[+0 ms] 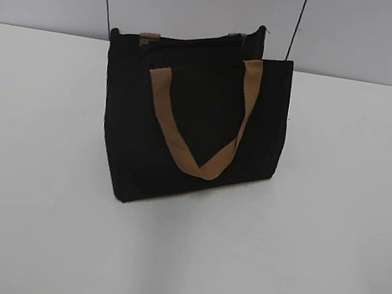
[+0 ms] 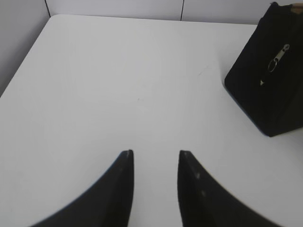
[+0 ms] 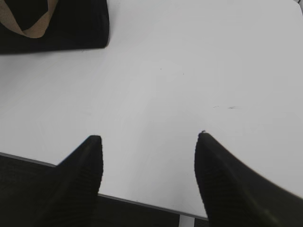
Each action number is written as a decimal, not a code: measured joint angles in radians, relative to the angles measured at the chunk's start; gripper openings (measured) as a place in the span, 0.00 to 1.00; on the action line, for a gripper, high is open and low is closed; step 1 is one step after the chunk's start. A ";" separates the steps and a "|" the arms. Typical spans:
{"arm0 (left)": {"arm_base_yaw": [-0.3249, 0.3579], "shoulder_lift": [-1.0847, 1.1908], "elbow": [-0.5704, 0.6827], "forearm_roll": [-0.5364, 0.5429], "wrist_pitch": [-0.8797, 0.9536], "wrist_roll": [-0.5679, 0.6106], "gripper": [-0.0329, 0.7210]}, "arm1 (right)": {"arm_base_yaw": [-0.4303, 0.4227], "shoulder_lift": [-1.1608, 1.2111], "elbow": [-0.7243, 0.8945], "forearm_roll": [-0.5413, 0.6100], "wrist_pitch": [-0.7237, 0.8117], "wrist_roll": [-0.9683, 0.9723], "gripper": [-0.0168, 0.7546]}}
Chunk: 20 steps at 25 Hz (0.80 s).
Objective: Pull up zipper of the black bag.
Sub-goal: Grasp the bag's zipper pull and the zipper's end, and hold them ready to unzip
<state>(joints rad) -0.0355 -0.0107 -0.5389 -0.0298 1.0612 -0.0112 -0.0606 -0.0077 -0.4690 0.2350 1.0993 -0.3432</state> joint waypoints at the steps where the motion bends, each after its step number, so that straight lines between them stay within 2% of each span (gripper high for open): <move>1: 0.000 0.000 0.000 0.000 0.000 0.000 0.36 | 0.000 0.000 0.000 0.000 0.000 0.000 0.63; 4: 0.000 0.000 0.000 -0.006 0.000 0.028 0.36 | 0.000 0.000 0.000 0.000 0.000 0.000 0.63; 9: 0.000 0.000 0.000 -0.077 0.006 0.152 0.36 | 0.000 0.000 0.000 0.000 0.000 0.000 0.63; 16: 0.000 0.000 0.000 -0.081 0.007 0.165 0.37 | 0.000 0.000 0.000 0.000 0.000 0.000 0.63; 17: 0.000 0.000 0.000 -0.081 0.007 0.165 0.38 | 0.000 0.000 0.000 0.000 0.000 0.000 0.63; 20: 0.000 0.000 0.000 -0.081 0.008 0.167 0.54 | 0.000 0.000 0.000 0.000 0.000 0.000 0.63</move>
<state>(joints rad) -0.0355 -0.0107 -0.5389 -0.1104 1.0692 0.1562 -0.0606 -0.0077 -0.4690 0.2350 1.0993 -0.3432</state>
